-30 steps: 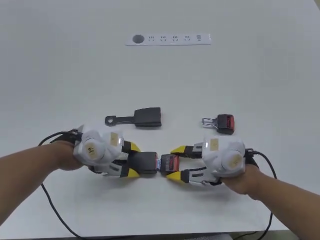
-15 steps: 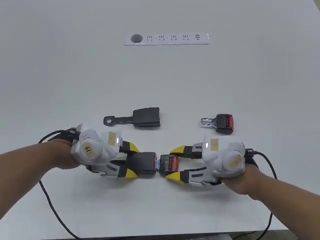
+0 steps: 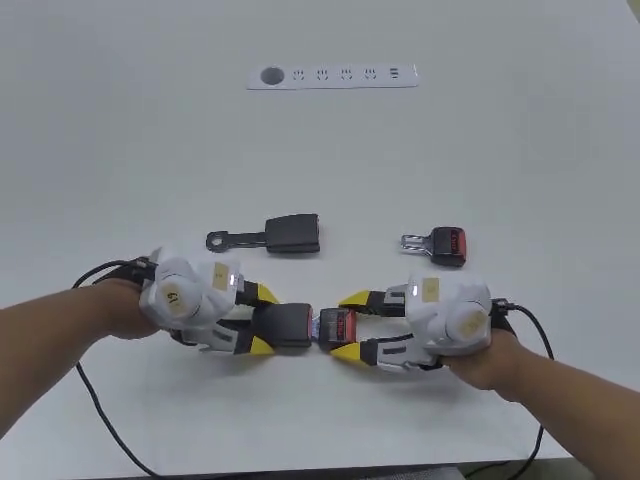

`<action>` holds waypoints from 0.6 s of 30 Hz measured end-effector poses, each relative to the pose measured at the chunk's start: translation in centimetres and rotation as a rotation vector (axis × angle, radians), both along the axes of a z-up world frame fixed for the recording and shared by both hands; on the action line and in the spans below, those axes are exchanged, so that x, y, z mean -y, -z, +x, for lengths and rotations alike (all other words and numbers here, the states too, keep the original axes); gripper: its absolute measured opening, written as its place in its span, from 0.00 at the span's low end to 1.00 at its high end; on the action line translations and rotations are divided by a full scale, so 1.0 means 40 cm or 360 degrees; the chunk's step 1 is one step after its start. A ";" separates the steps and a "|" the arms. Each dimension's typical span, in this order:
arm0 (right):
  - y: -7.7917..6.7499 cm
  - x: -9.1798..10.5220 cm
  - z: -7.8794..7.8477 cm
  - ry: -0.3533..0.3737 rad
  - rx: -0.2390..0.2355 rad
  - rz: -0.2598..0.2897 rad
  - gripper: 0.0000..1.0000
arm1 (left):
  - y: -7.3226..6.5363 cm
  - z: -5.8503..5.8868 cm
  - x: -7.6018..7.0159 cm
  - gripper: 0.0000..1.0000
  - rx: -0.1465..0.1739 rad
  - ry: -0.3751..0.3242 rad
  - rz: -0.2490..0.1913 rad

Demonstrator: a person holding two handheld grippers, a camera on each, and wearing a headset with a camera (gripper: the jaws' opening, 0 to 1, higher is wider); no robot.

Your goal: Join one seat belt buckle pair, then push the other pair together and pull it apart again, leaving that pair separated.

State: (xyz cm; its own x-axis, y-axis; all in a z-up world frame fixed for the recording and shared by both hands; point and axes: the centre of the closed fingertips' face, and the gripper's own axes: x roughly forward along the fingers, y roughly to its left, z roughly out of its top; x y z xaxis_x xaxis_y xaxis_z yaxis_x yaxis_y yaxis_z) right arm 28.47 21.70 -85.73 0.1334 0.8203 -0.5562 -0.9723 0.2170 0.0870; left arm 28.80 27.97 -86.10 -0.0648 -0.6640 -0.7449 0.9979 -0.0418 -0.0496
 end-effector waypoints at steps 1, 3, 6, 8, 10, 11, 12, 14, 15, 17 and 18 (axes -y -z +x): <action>0.001 0.000 0.000 0.0004 -0.0004 0.0002 0.33 | 0.000 0.000 0.000 0.33 0.0000 0.0000 0.0002; 0.001 0.000 0.000 0.0013 -0.0019 0.0009 0.34 | 0.000 0.000 0.001 0.33 -0.0010 -0.0004 0.0007; -0.001 -0.002 -0.001 0.0013 -0.0010 0.0000 0.34 | 0.002 0.001 0.004 0.33 0.0036 0.0048 0.0055; -0.003 -0.006 -0.004 0.0007 0.0019 -0.0021 0.35 | 0.000 0.001 0.003 0.34 0.0031 0.0040 0.0059; -0.005 -0.005 -0.001 0.0062 -0.0027 -0.0002 0.36 | 0.000 0.001 0.003 0.34 0.0036 0.0028 0.0066; -0.004 -0.004 0.000 0.0072 -0.0038 -0.0007 0.37 | 0.001 0.003 0.004 0.34 0.0031 0.0008 0.0080; 0.011 0.005 -0.005 0.0109 -0.0101 -0.0068 0.38 | 0.001 0.003 0.004 0.34 0.0031 0.0004 0.0086; 0.001 -0.003 -0.008 0.0070 -0.0058 -0.0046 0.46 | 0.001 0.005 0.007 0.35 0.0037 -0.0030 0.0120; -0.001 -0.005 -0.006 0.0086 -0.0075 -0.0039 0.55 | -0.001 0.012 0.007 0.37 0.0016 -0.0125 0.0144; -0.011 -0.007 0.000 0.0111 -0.0069 -0.0022 0.72 | -0.012 0.013 0.015 0.44 -0.0049 -0.0200 0.0117; -0.025 -0.006 0.013 0.0148 -0.0041 0.0005 0.75 | -0.024 0.024 0.022 0.52 -0.0042 -0.0251 0.0075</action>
